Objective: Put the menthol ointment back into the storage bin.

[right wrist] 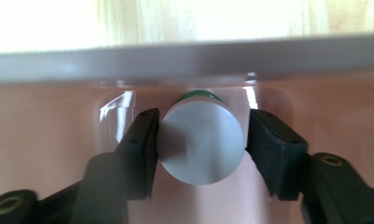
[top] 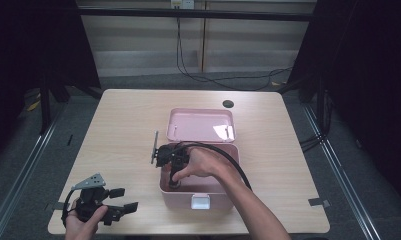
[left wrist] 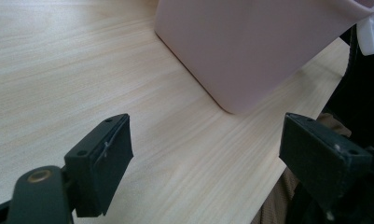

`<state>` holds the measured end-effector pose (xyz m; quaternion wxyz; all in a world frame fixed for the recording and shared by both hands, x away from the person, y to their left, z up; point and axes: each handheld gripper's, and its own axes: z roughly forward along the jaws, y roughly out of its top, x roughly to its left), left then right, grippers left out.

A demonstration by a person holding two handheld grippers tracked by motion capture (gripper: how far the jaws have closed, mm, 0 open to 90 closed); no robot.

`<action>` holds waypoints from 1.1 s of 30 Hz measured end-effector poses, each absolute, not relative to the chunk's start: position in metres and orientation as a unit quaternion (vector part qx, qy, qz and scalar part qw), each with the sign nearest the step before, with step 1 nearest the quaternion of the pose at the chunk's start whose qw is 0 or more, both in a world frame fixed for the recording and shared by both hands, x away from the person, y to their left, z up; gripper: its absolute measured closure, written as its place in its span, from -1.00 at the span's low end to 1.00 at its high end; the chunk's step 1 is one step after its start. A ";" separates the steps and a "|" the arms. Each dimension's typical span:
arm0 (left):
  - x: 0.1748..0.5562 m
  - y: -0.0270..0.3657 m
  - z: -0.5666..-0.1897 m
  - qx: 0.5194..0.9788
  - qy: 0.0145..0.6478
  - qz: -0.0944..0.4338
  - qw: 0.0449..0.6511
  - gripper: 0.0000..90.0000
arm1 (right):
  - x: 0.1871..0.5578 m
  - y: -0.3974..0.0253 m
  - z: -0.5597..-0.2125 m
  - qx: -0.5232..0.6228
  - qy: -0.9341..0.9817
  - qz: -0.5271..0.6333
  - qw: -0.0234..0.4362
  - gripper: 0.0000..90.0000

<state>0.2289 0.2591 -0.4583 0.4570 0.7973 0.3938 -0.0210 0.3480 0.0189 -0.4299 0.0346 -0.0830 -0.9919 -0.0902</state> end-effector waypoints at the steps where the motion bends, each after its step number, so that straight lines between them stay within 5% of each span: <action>1: 0.229 0.259 -0.458 0.797 0.394 -0.021 0.457 -0.62 | 0.349 0.019 -0.430 -0.082 -0.992 -0.092 0.034 -0.03; 12: 0.229 0.259 -0.458 0.798 0.393 -0.021 0.456 -0.62 | 0.351 0.014 -0.424 -0.099 -0.990 -0.088 0.048 -0.46; 33: 0.230 0.258 -0.460 0.800 0.393 -0.021 0.453 -0.62 | 0.346 -0.031 -0.396 -0.135 -0.980 -0.139 0.037 -0.59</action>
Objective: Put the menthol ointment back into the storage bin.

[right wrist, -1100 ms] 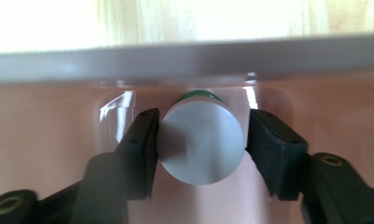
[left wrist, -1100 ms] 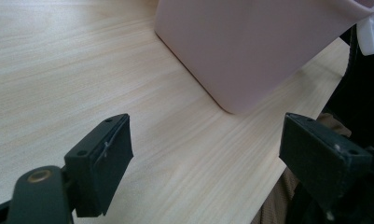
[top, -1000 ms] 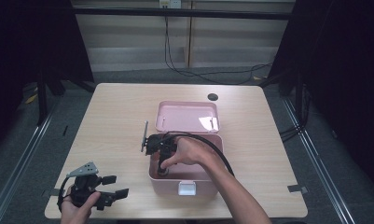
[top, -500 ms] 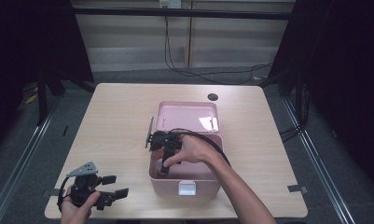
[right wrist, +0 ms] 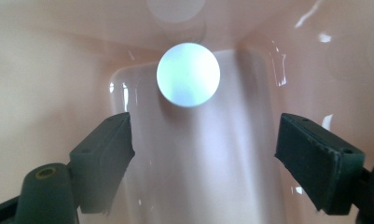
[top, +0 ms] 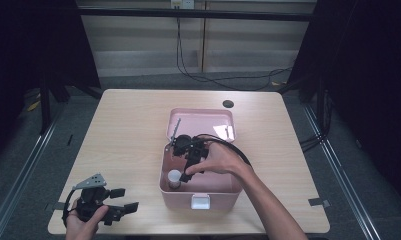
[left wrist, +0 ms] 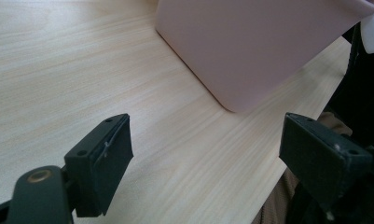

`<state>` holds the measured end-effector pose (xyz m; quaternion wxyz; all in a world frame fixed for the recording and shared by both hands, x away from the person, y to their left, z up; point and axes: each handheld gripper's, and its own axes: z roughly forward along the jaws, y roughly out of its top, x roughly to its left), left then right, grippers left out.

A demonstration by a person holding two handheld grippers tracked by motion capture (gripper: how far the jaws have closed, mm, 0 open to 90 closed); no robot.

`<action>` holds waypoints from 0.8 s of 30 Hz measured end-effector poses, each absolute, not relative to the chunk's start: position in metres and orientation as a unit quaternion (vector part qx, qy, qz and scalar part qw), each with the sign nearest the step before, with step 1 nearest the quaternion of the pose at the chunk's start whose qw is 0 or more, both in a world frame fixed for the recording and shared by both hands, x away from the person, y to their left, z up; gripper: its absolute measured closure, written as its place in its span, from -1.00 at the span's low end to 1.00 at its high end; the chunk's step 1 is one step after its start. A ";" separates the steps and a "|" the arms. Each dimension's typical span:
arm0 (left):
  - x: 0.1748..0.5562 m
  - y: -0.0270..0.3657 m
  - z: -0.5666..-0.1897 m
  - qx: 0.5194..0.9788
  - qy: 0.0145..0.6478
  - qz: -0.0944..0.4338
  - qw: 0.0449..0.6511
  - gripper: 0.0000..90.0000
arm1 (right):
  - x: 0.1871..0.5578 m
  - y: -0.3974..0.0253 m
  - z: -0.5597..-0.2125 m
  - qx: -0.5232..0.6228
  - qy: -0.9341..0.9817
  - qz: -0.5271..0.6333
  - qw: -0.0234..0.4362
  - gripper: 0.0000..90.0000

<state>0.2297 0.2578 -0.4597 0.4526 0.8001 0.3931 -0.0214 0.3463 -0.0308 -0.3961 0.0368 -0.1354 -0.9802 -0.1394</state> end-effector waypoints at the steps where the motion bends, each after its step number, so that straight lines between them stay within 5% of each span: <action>1: 0.230 0.258 -0.460 0.800 0.393 -0.021 0.453 -0.62 | 0.346 -0.034 -0.395 -0.134 -0.980 -0.144 0.035 -0.60; 24: 0.230 0.258 -0.460 0.797 0.402 -0.021 0.450 -0.54 | 0.324 -0.120 -0.377 -0.249 -0.932 -0.259 -0.041 -0.33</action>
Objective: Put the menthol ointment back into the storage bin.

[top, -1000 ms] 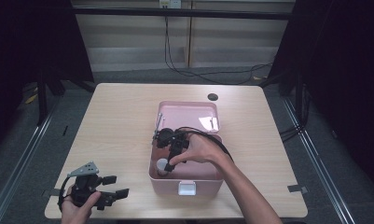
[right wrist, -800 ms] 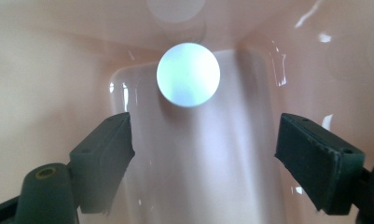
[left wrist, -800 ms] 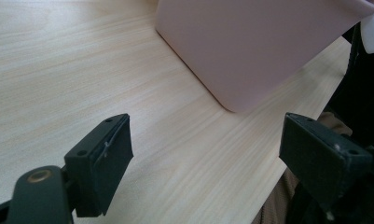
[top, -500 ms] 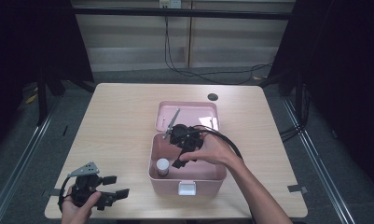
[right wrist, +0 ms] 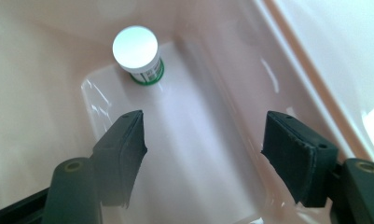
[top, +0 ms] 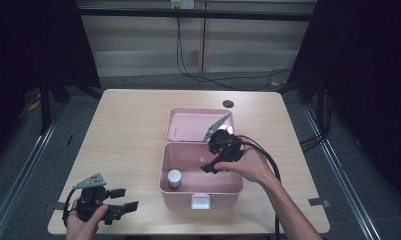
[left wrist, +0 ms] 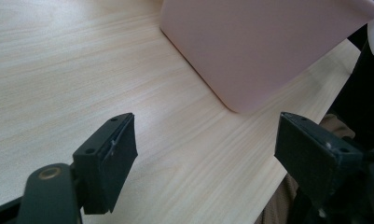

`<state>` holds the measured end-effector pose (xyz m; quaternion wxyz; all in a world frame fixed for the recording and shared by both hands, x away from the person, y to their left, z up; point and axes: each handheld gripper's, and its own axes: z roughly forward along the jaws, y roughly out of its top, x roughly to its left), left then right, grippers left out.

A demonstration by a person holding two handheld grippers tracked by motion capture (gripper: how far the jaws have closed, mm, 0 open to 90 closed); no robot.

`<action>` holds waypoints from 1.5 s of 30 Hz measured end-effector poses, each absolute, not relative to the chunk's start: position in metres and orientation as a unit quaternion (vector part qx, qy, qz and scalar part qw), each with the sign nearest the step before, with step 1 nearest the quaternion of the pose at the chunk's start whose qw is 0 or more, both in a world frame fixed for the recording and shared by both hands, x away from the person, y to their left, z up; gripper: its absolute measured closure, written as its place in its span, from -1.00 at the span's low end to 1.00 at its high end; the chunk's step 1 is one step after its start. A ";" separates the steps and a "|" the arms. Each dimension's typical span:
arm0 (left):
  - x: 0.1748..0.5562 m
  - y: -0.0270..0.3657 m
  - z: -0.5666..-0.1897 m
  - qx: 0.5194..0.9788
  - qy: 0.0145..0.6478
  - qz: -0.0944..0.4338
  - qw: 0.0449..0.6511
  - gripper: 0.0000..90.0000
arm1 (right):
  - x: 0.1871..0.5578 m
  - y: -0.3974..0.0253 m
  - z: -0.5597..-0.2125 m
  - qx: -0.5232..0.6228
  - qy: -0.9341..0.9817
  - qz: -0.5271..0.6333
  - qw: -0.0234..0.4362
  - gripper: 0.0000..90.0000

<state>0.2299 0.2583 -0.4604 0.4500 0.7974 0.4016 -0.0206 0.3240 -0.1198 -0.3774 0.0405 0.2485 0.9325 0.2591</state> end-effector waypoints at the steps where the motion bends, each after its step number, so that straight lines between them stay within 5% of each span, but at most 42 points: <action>1: 0.230 0.258 -0.460 0.798 0.401 -0.019 0.450 -0.55 | 0.323 -0.124 -0.377 0.254 0.927 0.271 0.044 -0.33; 27: 0.230 0.258 -0.460 0.799 0.401 -0.017 0.448 -0.57 | 0.261 -0.234 -0.372 0.363 0.823 0.412 0.143 -0.39; 45: 0.229 0.258 -0.461 0.792 0.403 -0.012 0.458 -0.57 | 0.223 -0.288 -0.412 0.447 0.775 0.410 0.180 -0.43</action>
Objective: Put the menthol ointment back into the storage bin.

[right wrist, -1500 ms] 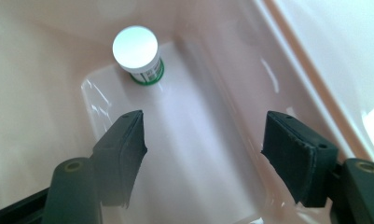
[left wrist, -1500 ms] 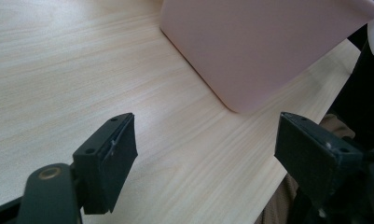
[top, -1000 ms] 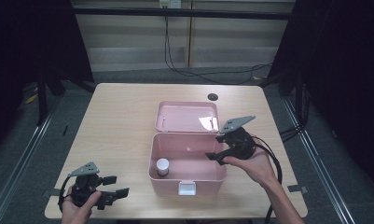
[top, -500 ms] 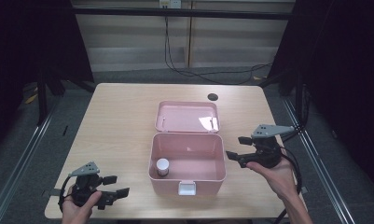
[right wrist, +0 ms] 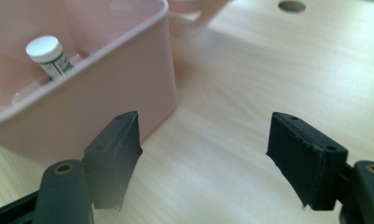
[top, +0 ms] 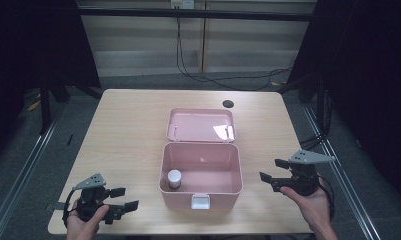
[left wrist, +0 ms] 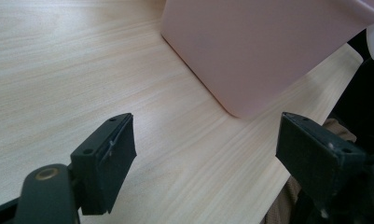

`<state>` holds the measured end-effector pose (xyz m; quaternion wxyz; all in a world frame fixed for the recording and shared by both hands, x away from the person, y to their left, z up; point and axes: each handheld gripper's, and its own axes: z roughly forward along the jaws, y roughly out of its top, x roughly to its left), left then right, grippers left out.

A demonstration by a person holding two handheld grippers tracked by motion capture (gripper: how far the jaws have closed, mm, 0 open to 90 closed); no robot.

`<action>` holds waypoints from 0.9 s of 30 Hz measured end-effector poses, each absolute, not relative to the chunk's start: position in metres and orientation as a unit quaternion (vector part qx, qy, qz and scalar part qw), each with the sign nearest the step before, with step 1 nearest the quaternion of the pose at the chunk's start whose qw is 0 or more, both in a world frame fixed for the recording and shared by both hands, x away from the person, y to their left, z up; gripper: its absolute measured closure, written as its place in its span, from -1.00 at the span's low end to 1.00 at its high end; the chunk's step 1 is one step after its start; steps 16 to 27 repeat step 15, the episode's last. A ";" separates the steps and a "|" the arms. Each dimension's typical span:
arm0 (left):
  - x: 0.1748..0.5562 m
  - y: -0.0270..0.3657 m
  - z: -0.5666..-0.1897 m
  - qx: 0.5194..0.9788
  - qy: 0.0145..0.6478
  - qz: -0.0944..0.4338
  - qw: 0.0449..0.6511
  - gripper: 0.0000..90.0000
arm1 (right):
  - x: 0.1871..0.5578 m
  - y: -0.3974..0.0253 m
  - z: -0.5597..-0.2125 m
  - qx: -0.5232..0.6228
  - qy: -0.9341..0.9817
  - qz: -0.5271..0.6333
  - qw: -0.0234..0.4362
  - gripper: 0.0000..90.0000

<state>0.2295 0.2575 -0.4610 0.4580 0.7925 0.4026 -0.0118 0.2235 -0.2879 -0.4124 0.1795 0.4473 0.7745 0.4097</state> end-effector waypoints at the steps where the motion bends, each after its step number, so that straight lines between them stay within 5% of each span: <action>1: 0.230 0.257 -0.461 0.793 0.403 -0.012 0.457 -0.57 | 0.222 -0.290 -0.415 0.450 0.775 0.408 0.175 -0.43; 15: 0.229 0.259 -0.460 0.795 0.397 -0.014 0.458 -0.57 | 0.206 -0.317 -0.464 0.503 0.744 0.401 0.180 -0.47; 27: 0.229 0.259 -0.460 0.795 0.397 -0.014 0.458 -0.57 | 0.206 -0.317 -0.464 0.503 0.744 0.401 0.180 -0.47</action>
